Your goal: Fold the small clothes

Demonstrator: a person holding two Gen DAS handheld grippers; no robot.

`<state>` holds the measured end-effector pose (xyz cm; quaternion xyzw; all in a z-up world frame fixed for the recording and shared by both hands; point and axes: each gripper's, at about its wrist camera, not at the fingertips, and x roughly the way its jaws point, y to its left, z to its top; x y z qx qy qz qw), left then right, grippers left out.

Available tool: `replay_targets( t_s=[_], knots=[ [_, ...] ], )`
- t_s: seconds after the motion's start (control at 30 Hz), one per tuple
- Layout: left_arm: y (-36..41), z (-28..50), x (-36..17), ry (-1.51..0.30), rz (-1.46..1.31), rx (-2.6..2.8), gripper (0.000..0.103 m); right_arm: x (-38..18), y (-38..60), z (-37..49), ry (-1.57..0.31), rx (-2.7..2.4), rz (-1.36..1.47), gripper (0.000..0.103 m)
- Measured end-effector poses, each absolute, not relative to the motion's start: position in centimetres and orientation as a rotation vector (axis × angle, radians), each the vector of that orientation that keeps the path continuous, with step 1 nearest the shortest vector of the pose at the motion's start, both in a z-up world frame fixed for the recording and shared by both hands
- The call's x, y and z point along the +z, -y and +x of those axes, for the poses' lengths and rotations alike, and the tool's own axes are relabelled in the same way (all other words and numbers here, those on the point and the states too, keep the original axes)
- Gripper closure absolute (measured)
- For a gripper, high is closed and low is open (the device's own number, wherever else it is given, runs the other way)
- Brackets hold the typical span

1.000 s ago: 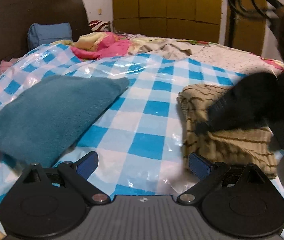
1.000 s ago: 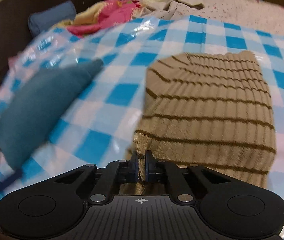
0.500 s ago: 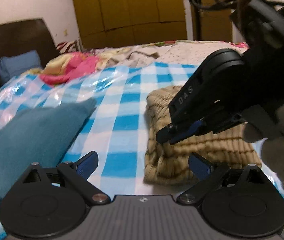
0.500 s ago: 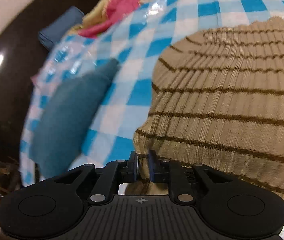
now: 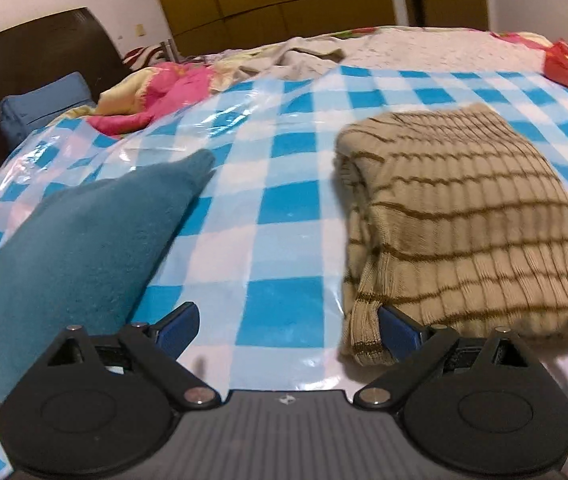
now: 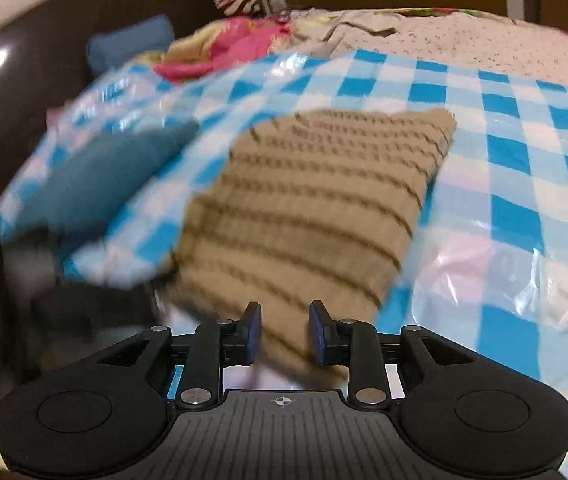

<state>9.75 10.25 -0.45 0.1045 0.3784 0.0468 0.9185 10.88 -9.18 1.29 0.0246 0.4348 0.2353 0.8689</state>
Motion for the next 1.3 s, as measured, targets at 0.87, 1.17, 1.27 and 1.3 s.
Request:
replay_targets(
  t_s=[0.87, 1.17, 1.27, 1.3],
  knots=[
    [-10.8, 9.7, 0.8, -0.781, 0.163, 0.172, 0.000, 0.5, 9.9, 8.2, -0.854, 0.455, -0.037, 0.074],
    [-7.8, 8.7, 1.5, -0.786, 0.228, 0.163, 0.000, 0.7, 11.4, 7.5, -0.828, 0.399, 0.059, 0.073],
    [-6.6, 7.8, 1.3, -0.804, 0.240, 0.153, 0.000, 0.3, 11.2, 6.5, -0.830, 0.411, 0.075, 0.073],
    [-6.3, 7.4, 1.2, -0.811, 0.236, 0.148, 0.000, 0.3, 11.1, 6.1, -0.834, 0.419, 0.085, 0.073]
  ],
)
